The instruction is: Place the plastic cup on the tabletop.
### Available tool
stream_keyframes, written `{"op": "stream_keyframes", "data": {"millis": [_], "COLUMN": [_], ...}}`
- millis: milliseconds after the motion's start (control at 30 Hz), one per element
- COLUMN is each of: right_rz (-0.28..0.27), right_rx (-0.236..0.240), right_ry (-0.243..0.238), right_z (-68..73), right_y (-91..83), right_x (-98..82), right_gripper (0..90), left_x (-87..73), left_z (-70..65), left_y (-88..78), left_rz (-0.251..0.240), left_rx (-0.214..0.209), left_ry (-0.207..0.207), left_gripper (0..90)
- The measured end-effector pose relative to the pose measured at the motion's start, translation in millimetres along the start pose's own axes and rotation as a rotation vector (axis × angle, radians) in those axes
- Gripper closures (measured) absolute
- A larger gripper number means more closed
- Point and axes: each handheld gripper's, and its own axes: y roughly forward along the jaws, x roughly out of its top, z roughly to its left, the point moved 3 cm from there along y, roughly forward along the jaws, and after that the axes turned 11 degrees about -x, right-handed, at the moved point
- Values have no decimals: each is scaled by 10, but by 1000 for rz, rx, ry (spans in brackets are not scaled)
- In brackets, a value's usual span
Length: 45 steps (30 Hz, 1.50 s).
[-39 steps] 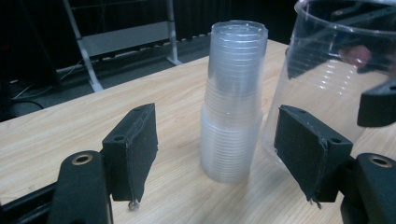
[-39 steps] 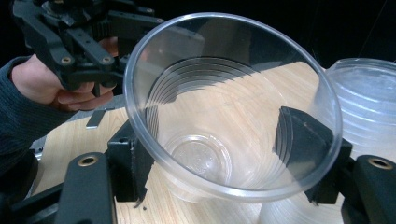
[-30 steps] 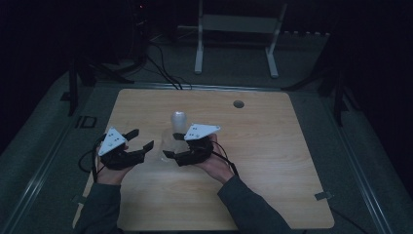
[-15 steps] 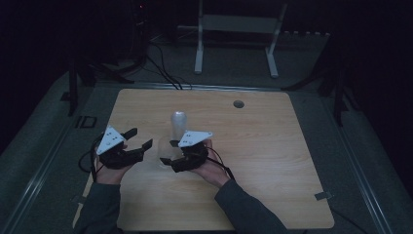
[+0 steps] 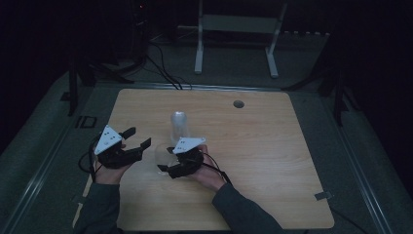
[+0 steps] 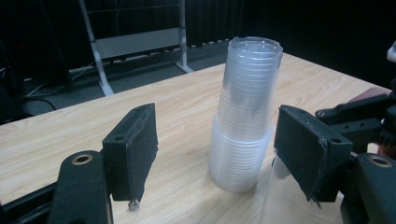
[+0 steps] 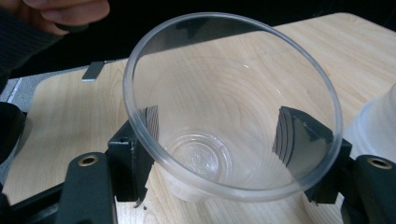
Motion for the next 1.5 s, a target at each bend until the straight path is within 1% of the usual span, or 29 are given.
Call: {"op": "stream_keyframes", "data": {"millis": [600, 733, 933, 1100, 1200, 1367, 1500], "right_rz": [59, 70, 85, 97, 99, 99, 97], "right_rx": [22, 23, 11, 2, 11, 30, 50], "right_ry": [9, 3, -35, -66, -80, -80, -77], "right_z": [66, 80, 112, 132, 135, 137, 130], "right_y": [188, 217, 246, 261, 260, 233, 173], "right_x": [-170, -198, -216, -228, -234, -231, -237], "right_gripper": [307, 306, 296, 269, 236, 156, 138], "left_x": [2, 0, 1, -2, -1, 3, 3], "left_z": [-8, -9, -9, -5, -4, -1, 2], "left_y": [9, 13, 15, 16, 14, 3, -1], "left_rz": [0, 1, 1, 3, 1, -2, -3], "left_rx": [-4, -5, -5, -5, -4, -4, -2], "left_ry": [0, 1, 1, 0, 0, -2, -3], "left_gripper": [304, 304, 304, 303, 304, 303, 303]}}
